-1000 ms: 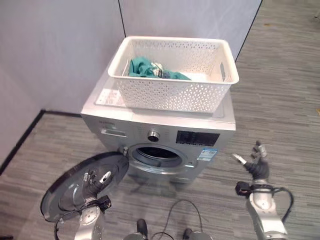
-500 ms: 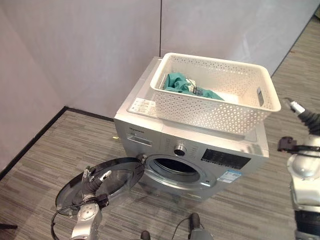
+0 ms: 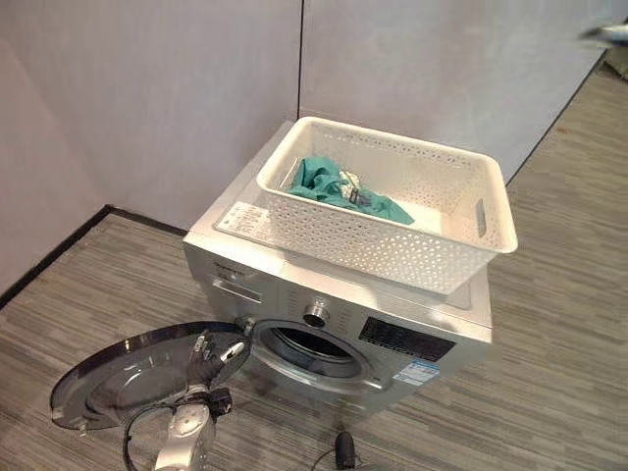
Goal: Grab the laundry basket,head to the washer,open it,put in the laundry and shut it.
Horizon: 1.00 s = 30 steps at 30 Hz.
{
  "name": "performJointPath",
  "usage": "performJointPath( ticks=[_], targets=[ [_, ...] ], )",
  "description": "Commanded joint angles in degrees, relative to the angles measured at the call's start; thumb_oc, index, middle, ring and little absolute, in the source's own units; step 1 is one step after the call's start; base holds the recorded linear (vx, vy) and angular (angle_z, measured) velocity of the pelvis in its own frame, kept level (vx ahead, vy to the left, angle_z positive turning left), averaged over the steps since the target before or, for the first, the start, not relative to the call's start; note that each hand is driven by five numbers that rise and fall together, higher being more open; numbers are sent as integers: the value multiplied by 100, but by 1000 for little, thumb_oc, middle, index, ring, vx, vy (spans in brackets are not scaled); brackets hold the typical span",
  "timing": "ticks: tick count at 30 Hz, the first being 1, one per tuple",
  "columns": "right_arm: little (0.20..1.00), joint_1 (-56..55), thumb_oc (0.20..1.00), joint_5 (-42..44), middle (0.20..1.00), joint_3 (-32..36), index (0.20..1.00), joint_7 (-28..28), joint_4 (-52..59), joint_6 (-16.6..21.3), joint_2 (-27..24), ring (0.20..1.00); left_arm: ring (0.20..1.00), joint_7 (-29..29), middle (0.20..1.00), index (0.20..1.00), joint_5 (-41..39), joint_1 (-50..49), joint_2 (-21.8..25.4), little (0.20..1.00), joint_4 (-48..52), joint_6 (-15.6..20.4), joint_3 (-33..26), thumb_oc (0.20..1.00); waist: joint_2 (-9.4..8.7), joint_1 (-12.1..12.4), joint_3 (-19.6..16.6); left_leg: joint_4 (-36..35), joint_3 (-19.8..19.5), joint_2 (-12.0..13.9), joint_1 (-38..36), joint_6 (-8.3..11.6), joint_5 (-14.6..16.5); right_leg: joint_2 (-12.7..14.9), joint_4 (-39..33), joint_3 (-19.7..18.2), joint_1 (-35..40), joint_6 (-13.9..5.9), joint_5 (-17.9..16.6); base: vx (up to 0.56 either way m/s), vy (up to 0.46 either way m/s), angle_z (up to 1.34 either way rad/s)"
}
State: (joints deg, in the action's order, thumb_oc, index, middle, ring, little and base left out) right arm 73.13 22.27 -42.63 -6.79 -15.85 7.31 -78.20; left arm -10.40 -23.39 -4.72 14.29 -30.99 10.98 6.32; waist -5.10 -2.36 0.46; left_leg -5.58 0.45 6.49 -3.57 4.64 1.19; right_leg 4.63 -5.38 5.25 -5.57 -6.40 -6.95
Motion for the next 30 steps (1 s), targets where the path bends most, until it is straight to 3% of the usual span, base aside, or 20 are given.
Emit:
performJointPath(
  ticks=[1, 4, 9, 18, 30],
  targets=[
    [1000, 470, 1000, 550, 1000, -172, 1000, 425, -306, -79, 233, 1000, 1000, 134, 1000, 1000, -279, 123, 556, 1000, 22, 177, 132, 1000, -204, 213, -44, 58, 34, -293, 32, -208, 224, 268, 458, 109, 126, -200, 566, 4, -48, 2],
    [1000, 1321, 1000, 826, 1000, -1164, 1000, 782, -968, -313, 731, 1000, 1000, 274, 1000, 1000, -392, 156, 598, 1000, 81, 179, 264, 1000, -263, 271, -15, 58, -55, -189, 162, -113, 121, 193, 345, 194, 141, -147, 590, -4, -90, 6],
    [1000, 1563, 1000, 644, 1000, -1530, 1000, 996, -1427, -505, 1150, 1000, 1000, 324, 1000, 1000, -496, 171, 653, 1000, 111, 180, 296, 1000, -271, 337, 111, 58, -197, -93, 432, -14, -32, 124, 316, 320, 26, -81, 632, -31, -73, 28],
    [1000, 1570, 1000, 650, 1000, -1831, 1000, 1163, -1151, -583, 1136, 1000, 1000, 314, 1000, 1000, -605, 165, 786, 1000, 238, 242, 176, 1000, -246, 388, 451, 58, -338, 13, 980, 86, -258, 33, 411, 428, -440, 33, 683, -53, -54, 15],
    [1000, 1862, 1000, 1062, 1000, -2825, 1000, 1629, -188, -582, 1237, 1000, 1000, 313, 1000, 1000, -620, 313, 849, 1000, 400, 365, 283, 1000, -292, 399, 650, 58, -319, 173, 1270, 178, -497, -81, 453, 409, -733, 100, 668, -15, -27, -1]
  ],
)
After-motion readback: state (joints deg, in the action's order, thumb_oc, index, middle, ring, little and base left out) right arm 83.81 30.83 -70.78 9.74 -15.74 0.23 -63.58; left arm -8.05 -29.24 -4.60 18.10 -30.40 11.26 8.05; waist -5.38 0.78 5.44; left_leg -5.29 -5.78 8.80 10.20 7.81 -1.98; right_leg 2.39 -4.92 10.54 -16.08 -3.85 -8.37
